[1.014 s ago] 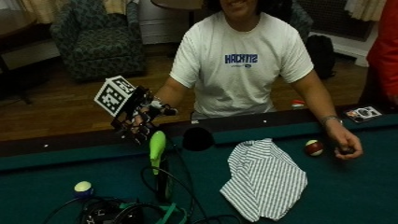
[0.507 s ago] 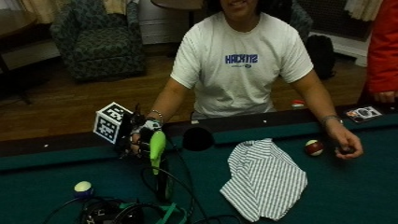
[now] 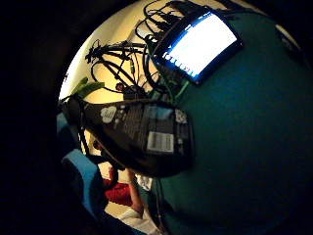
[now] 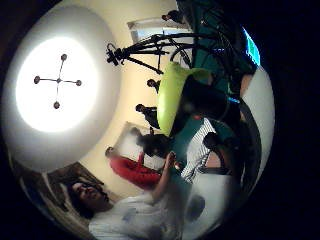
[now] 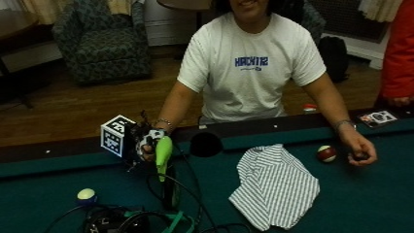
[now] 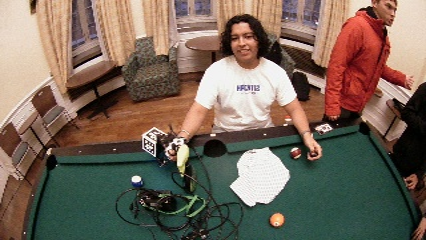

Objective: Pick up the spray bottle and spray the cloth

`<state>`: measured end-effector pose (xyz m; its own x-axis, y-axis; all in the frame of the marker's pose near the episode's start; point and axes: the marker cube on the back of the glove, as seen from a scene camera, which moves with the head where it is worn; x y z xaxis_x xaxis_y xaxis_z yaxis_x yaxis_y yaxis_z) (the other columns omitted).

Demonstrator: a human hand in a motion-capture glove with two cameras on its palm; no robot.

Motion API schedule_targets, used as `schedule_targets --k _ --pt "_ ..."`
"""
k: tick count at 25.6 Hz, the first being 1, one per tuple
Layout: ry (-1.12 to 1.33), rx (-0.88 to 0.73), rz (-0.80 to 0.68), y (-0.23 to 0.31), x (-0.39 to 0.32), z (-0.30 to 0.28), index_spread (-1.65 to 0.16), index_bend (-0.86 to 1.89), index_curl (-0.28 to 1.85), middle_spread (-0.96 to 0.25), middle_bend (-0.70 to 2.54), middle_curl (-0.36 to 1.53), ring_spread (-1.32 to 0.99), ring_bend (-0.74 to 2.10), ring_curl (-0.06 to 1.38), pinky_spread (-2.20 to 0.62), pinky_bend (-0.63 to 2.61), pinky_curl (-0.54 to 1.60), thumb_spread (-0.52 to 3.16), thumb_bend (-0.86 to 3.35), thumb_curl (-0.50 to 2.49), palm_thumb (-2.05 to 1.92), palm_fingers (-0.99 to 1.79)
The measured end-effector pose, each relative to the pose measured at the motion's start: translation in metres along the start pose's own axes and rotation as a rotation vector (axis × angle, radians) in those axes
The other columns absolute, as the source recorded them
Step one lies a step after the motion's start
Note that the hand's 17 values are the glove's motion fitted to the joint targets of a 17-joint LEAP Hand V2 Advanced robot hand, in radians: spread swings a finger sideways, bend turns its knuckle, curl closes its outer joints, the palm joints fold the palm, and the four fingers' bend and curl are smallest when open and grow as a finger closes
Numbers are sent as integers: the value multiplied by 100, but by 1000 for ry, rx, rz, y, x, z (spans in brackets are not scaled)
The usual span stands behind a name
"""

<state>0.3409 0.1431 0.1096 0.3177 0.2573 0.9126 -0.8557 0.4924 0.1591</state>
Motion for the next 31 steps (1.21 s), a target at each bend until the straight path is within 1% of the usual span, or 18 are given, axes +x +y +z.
schedule_targets --k 4,6,8,12,13,15,18,21,24,27,28,31 --pt "24 13 -6 1 -5 1 -31 66 46 -26 68 62 -24 90 58 -11 80 57 24 10 60 111 134" --pt "49 8 -9 2 -9 4 -30 62 47 -25 72 64 -24 88 59 -14 82 59 25 9 61 110 122" --pt "58 4 9 2 -11 8 -30 53 46 -25 64 63 -23 85 58 -22 77 55 28 2 61 104 103" --pt "41 9 54 -2 -11 20 -35 12 38 -23 60 61 -23 84 57 -22 72 54 57 -7 55 88 71" --pt "46 9 59 -5 -11 24 -36 8 37 -23 59 60 -22 79 56 -19 71 54 59 -8 54 84 59" --pt "61 3 72 -12 -11 35 -37 7 34 -22 57 58 -21 76 55 -13 65 53 64 -9 51 78 48" --pt "72 13 100 -29 -15 53 -38 4 28 -19 51 54 -20 72 50 -5 63 49 70 -8 48 72 46" --pt "75 63 106 -42 -15 64 -37 6 25 -17 42 49 -18 71 47 -2 61 45 74 -10 45 62 45" --pt "77 125 124 -54 -19 72 -36 3 21 -14 36 46 -18 82 46 -3 56 41 76 -10 42 51 55" --pt "81 142 137 -58 -18 76 -31 -4 16 -11 27 42 -18 94 45 -7 67 41 77 -10 40 42 76" --pt "87 140 141 -58 -18 77 -30 -5 15 -10 25 41 -18 95 45 -8 69 40 78 -9 39 41 79" --pt "110 130 171 -54 -14 77 -24 4 15 -7 23 41 -18 97 45 -12 68 40 78 -7 38 38 90"
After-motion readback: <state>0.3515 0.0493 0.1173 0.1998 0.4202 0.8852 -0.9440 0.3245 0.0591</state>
